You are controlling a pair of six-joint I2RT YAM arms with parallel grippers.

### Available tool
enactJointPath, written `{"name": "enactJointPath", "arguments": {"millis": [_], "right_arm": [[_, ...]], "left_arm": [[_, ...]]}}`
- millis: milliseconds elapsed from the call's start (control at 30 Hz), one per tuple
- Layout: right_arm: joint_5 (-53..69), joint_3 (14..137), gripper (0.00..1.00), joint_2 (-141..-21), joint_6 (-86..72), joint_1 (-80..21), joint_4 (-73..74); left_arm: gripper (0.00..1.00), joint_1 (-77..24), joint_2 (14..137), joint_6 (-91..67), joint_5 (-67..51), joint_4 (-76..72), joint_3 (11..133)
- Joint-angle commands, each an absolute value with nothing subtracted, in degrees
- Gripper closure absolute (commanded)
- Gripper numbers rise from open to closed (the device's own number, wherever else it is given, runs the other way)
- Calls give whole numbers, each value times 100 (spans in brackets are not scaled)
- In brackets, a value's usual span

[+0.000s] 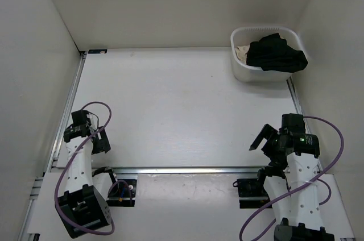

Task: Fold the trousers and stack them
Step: Grab the trousers from the pile

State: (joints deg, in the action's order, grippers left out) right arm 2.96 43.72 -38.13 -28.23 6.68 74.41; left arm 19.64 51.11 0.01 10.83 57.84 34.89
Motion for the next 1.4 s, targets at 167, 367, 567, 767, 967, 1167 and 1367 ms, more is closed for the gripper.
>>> {"name": "enactJointPath", "arguments": {"millis": [167,367,567,767,967,1167,1367], "right_arm": [[-62,5798,1,-4640,-2215,589,6894],[-860,7451,1,-5974,-2005,536,4433],[-1556,10375,1,-9039,-1671,536,3445],[-1232,14337,1,-12635,-1467,588,4202],[-870,13605,1,-13148,-1863,589,3006],[-606,13764,100,-12939,-1863,536,3015],[-19,13562,100,-11621,-1758,405,3155]], "left_arm": [[0,1934,5483,0,1520,5432,4717],[0,1934,6389,0,855,5555,6625],[0,1934,7171,0,282,5555,7856],[0,1934,7943,0,0,5493,8191],[0,1934,8473,0,597,5555,8560],[0,1934,8316,0,598,5555,8482],[0,1934,7841,0,545,5555,8201]]}}
